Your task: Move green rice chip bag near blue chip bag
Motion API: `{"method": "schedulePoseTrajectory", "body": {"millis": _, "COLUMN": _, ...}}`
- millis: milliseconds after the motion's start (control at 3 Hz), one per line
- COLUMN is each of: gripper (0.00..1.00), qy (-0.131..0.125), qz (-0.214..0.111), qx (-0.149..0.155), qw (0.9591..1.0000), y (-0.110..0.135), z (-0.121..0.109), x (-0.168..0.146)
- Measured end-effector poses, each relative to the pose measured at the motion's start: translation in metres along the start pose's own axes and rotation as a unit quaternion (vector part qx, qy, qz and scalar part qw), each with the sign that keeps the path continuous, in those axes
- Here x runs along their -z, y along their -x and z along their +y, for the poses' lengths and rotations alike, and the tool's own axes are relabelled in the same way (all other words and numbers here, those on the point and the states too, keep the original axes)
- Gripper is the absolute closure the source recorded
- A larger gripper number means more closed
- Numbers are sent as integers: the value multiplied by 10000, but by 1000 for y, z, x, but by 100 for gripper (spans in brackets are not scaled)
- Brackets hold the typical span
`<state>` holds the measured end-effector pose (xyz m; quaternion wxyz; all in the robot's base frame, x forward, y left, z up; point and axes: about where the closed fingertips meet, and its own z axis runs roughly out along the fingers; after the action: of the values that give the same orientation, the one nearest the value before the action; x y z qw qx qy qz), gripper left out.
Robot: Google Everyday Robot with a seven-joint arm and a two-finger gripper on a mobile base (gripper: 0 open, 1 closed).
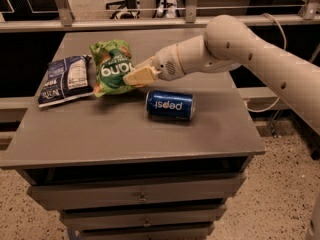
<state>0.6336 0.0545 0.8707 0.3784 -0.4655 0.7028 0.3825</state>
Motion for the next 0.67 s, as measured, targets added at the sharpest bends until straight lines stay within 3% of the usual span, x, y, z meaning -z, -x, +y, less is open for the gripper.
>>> {"method": "schedulePoseTrajectory", "body": {"millis": 333, "gripper": 5, "qy": 22, "qz": -25, "qx": -69, "qw": 10000, "y": -2, "z": 4, "x": 4}}
{"method": "schedulePoseTrajectory", "body": {"millis": 667, "gripper": 0, "qy": -36, "qz": -62, "qx": -119, "qw": 9999, "y": 0, "z": 2, "x": 10}}
